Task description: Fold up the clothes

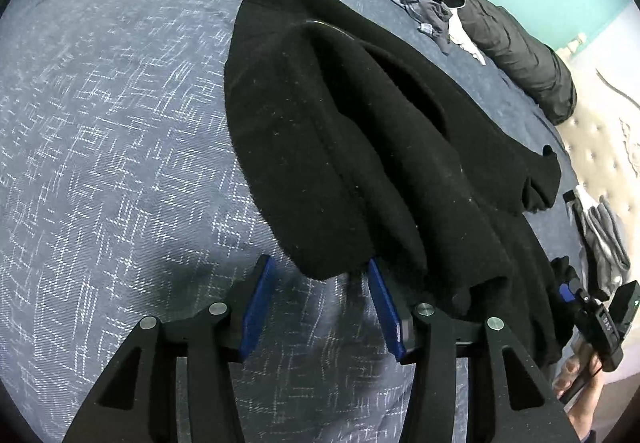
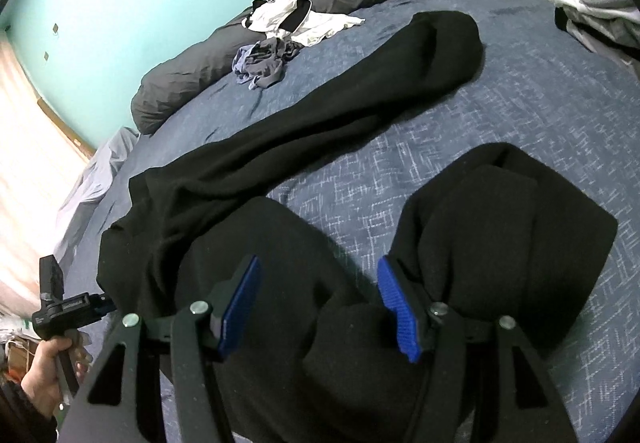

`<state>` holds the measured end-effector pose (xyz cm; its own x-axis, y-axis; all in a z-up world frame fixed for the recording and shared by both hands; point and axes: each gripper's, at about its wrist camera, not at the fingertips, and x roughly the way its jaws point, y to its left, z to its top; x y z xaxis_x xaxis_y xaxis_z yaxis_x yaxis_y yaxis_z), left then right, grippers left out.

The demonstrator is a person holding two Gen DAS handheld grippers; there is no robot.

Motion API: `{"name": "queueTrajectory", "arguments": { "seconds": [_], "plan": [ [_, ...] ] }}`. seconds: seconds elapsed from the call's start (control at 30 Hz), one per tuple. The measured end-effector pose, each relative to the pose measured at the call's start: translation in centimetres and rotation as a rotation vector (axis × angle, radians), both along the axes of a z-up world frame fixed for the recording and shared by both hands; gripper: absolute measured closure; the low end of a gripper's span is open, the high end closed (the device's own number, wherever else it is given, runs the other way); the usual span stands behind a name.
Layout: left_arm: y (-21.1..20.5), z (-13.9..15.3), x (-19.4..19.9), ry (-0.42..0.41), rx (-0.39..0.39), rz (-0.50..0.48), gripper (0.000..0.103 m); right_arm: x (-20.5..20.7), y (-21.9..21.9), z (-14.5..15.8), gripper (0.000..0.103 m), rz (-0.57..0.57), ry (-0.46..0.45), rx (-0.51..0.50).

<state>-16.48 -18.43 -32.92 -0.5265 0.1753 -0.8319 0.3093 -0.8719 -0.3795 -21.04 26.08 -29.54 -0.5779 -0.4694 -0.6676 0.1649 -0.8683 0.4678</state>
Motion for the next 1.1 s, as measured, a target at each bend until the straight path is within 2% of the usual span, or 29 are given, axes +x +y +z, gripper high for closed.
{"name": "queueTrajectory", "arguments": {
  "seconds": [0.2, 0.33, 0.43, 0.5, 0.63, 0.9, 1.1],
  "plan": [
    [1.4, -0.3, -0.5, -0.003, -0.036, -0.031, 0.051, 0.0, -0.1, -0.2, 0.041, 0.004, -0.002, -0.008],
    [1.2, -0.6, -0.8, 0.010, -0.009, -0.014, 0.051, -0.1, 0.0, -0.3, 0.041, 0.000, -0.007, -0.019],
    [1.1, -0.5, -1.0, 0.025, -0.002, -0.012, 0.062, -0.3, 0.2, -0.5, 0.041, -0.005, -0.013, -0.029],
    [1.4, -0.4, -1.1, 0.019, -0.030, -0.029, 0.082, -0.3, 0.2, -0.6, 0.041, -0.008, -0.019, -0.032],
    [1.7, 0.5, -1.0, 0.032, -0.053, -0.057, 0.086, -0.4, 0.1, -0.7, 0.041, -0.007, -0.023, -0.029],
    [1.2, 4.6, -0.1, 0.075, -0.125, -0.085, 0.095, -0.4, 0.2, -0.6, 0.041, -0.006, -0.025, -0.031],
    [0.3, 7.1, 0.1, 0.096, -0.131, -0.084, 0.097, -0.5, 0.4, -0.4, 0.041, -0.008, -0.026, -0.043]
  ]
}}
